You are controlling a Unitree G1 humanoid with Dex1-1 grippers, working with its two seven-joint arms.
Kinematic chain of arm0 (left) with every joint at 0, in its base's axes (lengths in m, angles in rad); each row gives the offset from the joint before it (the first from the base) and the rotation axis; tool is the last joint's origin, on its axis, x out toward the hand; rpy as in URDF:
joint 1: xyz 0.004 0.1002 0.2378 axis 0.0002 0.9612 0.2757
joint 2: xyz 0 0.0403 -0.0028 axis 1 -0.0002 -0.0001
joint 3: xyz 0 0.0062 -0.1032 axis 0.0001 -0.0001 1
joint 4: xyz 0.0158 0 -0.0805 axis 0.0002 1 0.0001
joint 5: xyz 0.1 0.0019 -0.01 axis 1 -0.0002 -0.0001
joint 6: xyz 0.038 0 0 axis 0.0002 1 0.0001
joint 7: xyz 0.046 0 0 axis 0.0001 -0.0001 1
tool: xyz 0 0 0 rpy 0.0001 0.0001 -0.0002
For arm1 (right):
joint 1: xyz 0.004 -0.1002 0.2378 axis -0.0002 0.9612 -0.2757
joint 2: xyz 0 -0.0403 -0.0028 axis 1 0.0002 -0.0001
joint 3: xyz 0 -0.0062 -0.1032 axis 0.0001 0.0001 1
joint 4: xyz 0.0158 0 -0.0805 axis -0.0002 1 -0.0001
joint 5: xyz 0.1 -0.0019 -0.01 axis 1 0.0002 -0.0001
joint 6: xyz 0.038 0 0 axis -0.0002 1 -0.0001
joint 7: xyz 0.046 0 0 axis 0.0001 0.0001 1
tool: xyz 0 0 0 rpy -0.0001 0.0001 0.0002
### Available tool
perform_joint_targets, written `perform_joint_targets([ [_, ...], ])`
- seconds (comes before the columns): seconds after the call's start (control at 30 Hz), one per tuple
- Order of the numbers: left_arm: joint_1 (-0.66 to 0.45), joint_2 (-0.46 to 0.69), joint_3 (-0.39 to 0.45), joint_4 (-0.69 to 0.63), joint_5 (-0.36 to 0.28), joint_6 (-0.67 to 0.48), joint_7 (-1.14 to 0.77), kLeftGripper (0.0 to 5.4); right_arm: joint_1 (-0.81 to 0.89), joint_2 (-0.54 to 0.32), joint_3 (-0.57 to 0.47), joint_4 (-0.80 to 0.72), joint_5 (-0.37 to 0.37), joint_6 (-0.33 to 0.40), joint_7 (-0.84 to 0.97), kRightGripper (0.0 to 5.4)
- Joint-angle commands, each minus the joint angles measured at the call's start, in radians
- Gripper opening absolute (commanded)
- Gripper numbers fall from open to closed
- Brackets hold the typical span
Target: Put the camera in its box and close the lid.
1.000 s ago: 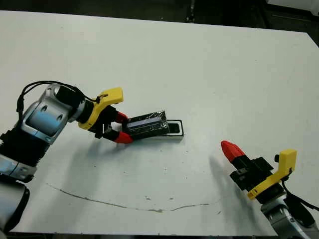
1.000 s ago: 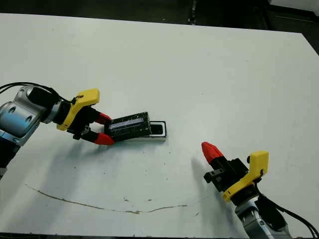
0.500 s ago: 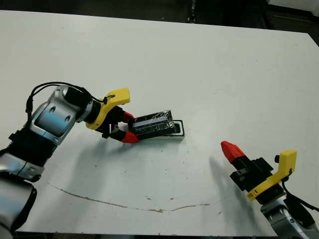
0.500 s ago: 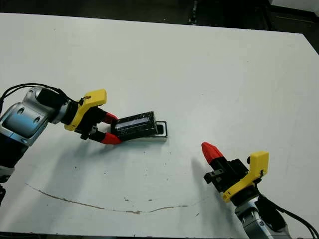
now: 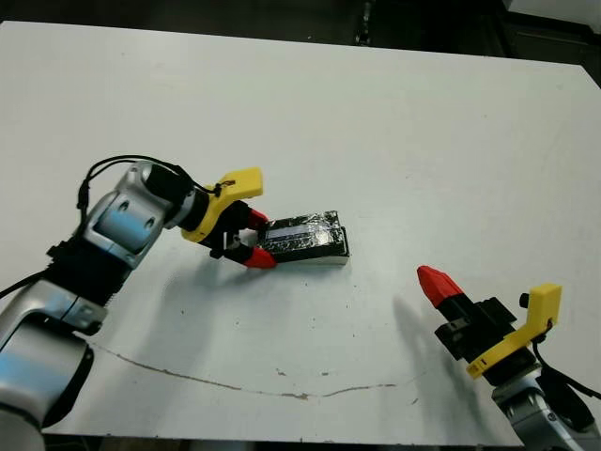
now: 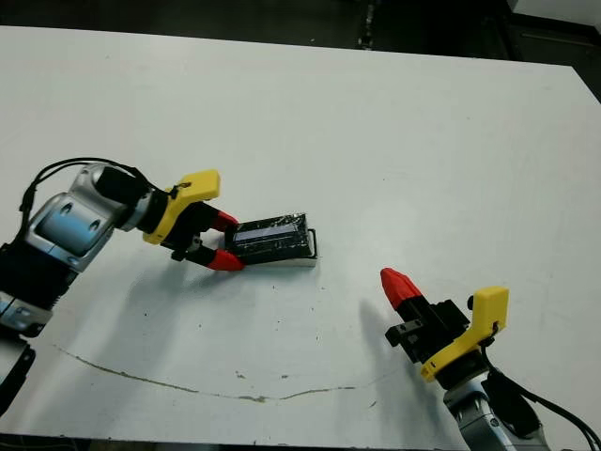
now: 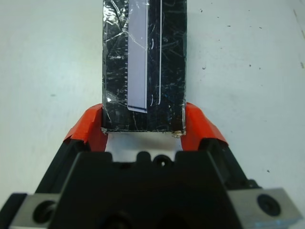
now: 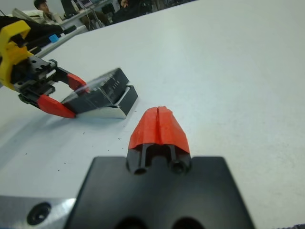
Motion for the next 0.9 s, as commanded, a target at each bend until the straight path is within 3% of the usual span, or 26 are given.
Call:
perform_joint_targets([
  [0.03, 0.014, -0.078, -0.049, 0.063, 0.013, -0.010, -0.011, 3.18, 0.013, 0.001, -0.010, 0.003, 0.004, -0.006, -0.003, 0.00],
  [0.77, -0.030, -0.182, -0.068, 0.134, 0.062, -0.040, -0.022, 3.18, 0.012, 0.007, -0.006, 0.008, 0.002, -0.008, -0.002, 0.00],
  [0.9, -0.018, -0.181, -0.063, 0.129, 0.072, -0.111, -0.013, 3.74, 0.009, 0.008, -0.008, 0.009, 0.003, -0.006, -0.004, 0.00],
])
